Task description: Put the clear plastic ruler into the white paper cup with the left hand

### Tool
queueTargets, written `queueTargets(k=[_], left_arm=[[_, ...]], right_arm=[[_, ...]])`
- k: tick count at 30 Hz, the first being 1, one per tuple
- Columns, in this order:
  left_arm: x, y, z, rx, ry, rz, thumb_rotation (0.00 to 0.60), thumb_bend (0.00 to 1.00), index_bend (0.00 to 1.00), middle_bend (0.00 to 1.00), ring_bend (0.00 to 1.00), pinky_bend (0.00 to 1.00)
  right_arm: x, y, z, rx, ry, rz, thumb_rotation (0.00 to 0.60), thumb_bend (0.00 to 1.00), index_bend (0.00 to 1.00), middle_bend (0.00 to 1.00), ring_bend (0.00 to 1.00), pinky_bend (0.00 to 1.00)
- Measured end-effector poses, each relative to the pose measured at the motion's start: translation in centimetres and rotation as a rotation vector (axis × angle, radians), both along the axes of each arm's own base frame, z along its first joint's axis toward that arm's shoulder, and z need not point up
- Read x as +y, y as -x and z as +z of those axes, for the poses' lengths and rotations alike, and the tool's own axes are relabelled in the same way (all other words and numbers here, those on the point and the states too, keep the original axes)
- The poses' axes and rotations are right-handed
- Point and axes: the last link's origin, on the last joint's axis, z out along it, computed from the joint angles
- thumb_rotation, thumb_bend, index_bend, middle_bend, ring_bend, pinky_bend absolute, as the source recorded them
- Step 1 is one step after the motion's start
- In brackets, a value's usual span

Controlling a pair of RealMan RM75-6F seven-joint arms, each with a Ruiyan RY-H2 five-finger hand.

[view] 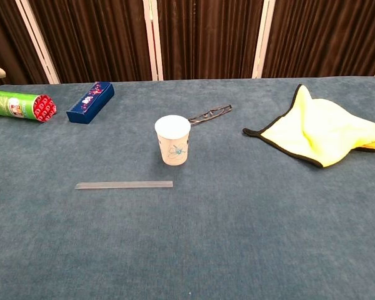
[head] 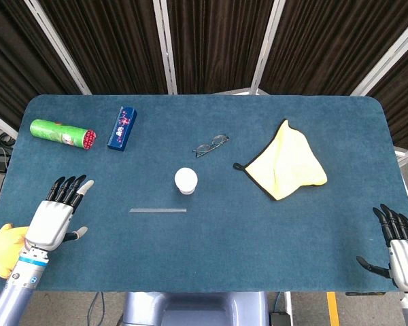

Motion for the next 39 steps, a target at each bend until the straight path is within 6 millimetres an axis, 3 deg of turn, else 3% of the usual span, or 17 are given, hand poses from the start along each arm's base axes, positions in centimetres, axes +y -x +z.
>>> queueTargets(k=[27, 30, 35, 39], left_arm=[[0.0, -0.1, -0.4, 0.004, 0.019, 0.007, 0.6, 0.05, 0.04, 0.0, 0.0, 0.0], [-0.1, -0.3, -0.6, 0.0, 0.033, 0.007, 0.6, 0.09, 0.1, 0.0, 0.0, 0.0], [0.1, -1.1, -1.8, -0.008, 0.061, -0.001, 0.6, 0.18, 0.34, 0.0, 0.0, 0.0], [0.7, -2.3, -3.3, -0.024, 0.075, -0.003, 0.6, 0.21, 0.44, 0.0, 0.0, 0.0]], right_arm=[[0.0, 0.1, 0.0, -0.001, 0.0, 0.0, 0.6, 0.08, 0.0, 0.0, 0.0, 0.0], [0.0, 0.1, 0.0, 0.0, 0.001, 0.0, 0.6, 0.08, 0.0, 0.0, 0.0, 0.0], [0.0, 0.1, 0.0, -0.002, 0.0, 0.0, 0.6, 0.08, 0.0, 0.0, 0.0, 0.0], [0.0, 0.1, 0.0, -0.004, -0.001, 0.0, 0.6, 0.08, 0.0, 0.0, 0.0, 0.0]])
